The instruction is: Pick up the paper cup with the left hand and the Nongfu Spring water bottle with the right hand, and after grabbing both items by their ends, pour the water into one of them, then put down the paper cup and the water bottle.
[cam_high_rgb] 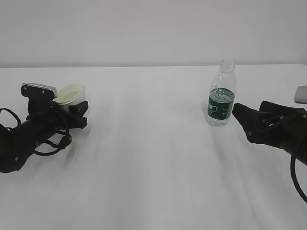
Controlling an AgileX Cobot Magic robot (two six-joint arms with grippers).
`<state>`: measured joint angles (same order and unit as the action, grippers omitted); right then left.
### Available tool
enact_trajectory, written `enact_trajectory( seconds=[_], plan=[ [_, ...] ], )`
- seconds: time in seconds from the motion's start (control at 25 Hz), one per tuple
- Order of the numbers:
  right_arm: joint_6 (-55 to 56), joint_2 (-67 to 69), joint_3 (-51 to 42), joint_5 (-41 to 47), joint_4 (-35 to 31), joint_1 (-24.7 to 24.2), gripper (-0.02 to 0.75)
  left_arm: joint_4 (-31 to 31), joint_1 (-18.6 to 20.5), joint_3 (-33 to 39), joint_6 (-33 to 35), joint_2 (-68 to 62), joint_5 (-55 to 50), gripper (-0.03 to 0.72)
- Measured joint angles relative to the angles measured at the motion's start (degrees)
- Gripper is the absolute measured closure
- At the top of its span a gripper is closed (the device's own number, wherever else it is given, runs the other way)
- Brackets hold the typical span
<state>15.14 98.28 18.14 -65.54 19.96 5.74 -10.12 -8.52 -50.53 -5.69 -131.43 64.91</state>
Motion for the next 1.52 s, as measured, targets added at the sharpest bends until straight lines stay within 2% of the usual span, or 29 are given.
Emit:
enact_trajectory(
  seconds=[0.4, 0.6, 1.0, 1.52],
  plan=[
    [0.22, 0.00, 0.00, 0.00, 0.15, 0.00, 0.145, 0.00, 0.00, -0.33, 0.22, -1.13, 1.70, 0.282],
    [0.58, 0.00, 0.00, 0.00, 0.15, 0.00, 0.145, 0.00, 0.00, -0.33, 0.22, -1.40, 1.93, 0.185],
    [1.03, 0.00, 0.00, 0.00, 0.25, 0.00, 0.146, -0.31, 0.00, -0.33, 0.22, -1.52, 1.47, 0.053],
    [1.15, 0.00, 0.00, 0.00, 0.25, 0.00, 0.146, 1.30, 0.00, -0.33, 0.22, -1.52, 1.47, 0.042]
  ],
)
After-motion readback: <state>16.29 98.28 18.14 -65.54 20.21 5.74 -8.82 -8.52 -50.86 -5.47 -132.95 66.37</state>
